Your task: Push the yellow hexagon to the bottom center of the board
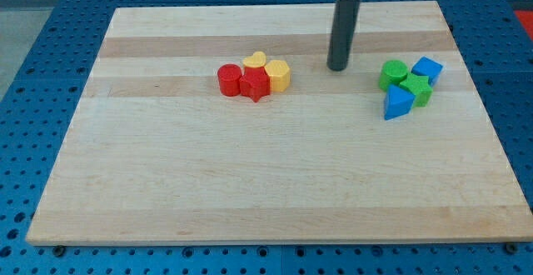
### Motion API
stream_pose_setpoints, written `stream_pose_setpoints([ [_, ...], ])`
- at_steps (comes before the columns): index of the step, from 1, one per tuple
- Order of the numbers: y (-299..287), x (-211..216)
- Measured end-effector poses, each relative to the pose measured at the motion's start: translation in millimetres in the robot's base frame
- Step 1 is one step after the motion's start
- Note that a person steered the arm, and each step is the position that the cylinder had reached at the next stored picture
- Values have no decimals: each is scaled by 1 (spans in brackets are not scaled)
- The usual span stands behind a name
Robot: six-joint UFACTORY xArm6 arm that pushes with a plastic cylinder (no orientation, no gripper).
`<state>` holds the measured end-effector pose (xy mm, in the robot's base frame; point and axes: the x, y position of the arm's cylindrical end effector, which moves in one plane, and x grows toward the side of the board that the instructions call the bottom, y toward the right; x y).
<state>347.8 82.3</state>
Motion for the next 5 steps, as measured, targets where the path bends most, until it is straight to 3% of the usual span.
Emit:
stream_pose_setpoints([
  [2,-57,0],
  [5,-89,0],
])
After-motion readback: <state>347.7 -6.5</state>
